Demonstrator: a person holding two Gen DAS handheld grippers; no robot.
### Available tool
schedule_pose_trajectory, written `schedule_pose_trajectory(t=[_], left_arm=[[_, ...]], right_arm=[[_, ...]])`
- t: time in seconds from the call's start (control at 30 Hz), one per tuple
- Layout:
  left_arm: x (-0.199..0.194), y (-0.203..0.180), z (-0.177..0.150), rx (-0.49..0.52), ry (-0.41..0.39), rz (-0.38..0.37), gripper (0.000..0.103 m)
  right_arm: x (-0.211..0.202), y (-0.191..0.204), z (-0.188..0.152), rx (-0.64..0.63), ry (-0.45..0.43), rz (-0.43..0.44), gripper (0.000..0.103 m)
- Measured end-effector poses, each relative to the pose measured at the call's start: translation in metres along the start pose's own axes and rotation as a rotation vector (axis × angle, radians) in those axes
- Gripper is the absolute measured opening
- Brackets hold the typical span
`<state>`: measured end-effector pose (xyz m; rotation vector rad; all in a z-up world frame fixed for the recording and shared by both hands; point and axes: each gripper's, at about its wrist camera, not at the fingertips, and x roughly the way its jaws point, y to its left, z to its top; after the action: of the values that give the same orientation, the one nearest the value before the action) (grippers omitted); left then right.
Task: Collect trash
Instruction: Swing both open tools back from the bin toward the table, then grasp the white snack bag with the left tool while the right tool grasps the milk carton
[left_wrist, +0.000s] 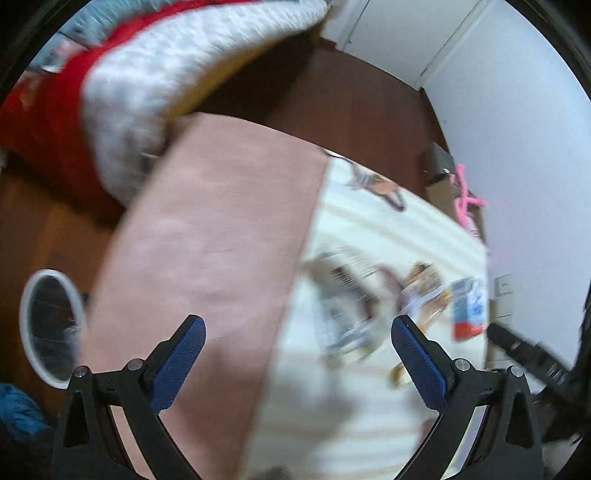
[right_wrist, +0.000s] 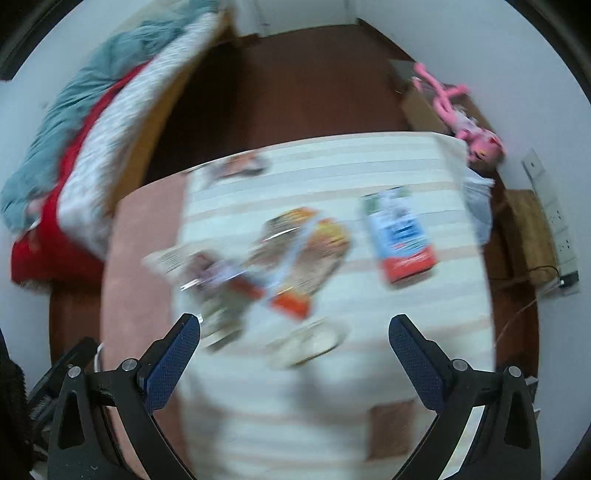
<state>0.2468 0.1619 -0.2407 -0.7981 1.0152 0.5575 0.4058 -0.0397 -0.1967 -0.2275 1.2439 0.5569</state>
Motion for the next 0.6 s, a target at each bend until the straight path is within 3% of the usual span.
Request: schedule_pose_trajectory(t=[0.1, 0.2, 0.3, 0.37, 0.4, 0.47, 0.6], left_arm=[[0.040, -0.020, 0.016, -0.022, 0.077, -0.021, 0.102], [0.069, -0.034, 0.023, -0.018, 0.104, -0.005, 0.101], [0.082, -0.041, 0.023, 0.019, 0.083, 0.026, 0.079], [0.084, -0.045, 0.021, 0.043, 0.086, 0.039, 0.051], [0.086, -0.046, 0.021, 0.057, 0.079, 0.049, 0.049], [0.087, -0.049, 0.021, 0.091, 0.061, 0.064, 0.035], [0.083, -0.050, 0.019, 0.150, 0.025, 0.093, 0.027]], right_arm=[[0.017, -0.038, 0.023, 0.019, 0.018, -0.019, 0.103], [0.038, -0.060, 0.043, 0.021, 0.040, -0.041, 0.103], [0.057, -0.076, 0.056, 0.015, 0.059, -0.064, 0.103], [0.071, -0.082, 0.062, 0.022, 0.072, -0.063, 0.101], [0.075, -0.083, 0.063, 0.023, 0.077, -0.062, 0.098], [0.085, -0.086, 0.065, 0.021, 0.084, -0.068, 0.096], [0.099, -0.089, 0.065, 0.031, 0.102, -0.072, 0.089]])
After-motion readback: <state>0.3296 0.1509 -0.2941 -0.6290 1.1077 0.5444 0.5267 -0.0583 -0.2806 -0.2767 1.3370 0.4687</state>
